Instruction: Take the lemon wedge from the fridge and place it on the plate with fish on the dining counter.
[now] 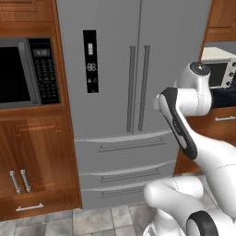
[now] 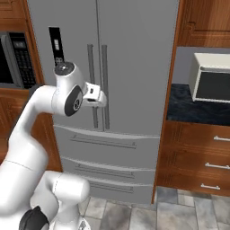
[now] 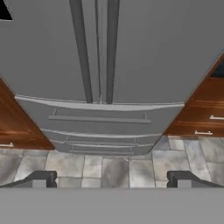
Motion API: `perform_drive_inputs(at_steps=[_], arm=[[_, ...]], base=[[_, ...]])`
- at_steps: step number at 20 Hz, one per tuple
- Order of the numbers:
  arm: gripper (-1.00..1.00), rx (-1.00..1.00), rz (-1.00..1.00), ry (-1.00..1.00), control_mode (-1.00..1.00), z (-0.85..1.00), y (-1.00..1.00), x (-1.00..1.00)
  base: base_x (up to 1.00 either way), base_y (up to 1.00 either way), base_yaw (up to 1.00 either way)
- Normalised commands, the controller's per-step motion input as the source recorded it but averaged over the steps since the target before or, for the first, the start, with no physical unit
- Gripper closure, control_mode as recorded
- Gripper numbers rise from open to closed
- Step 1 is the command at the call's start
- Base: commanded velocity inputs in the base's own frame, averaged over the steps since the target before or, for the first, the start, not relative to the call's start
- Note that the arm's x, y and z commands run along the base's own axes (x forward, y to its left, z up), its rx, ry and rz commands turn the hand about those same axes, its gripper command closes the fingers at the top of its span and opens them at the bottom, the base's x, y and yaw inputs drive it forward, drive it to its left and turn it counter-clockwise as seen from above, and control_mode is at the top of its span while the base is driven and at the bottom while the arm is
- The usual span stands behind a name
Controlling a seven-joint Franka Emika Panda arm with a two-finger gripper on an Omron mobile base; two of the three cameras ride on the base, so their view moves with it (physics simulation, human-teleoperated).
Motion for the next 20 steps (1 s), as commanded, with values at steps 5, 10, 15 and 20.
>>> perform_drive_inputs(at_steps=[5, 10, 15, 20], arm=[[-1.0, 0.04, -0.03, -0.13, -1.0, 0.06, 0.0, 0.76], [-1.0, 0.03, -0.01, 0.03, -1.0, 0.02, 0.05, 1.0], [-1.0, 0.0, -0.03, 0.04, -1.0, 0.0, 0.01, 0.92], [-1.0, 0.0, 0.0, 0.04, -1.0, -0.03, 0.0, 0.86]], base=[[0.0, 0.0, 0.0], [0.0, 0.0, 0.0], [0.0, 0.0, 0.0], [0.0, 0.0, 0.0]])
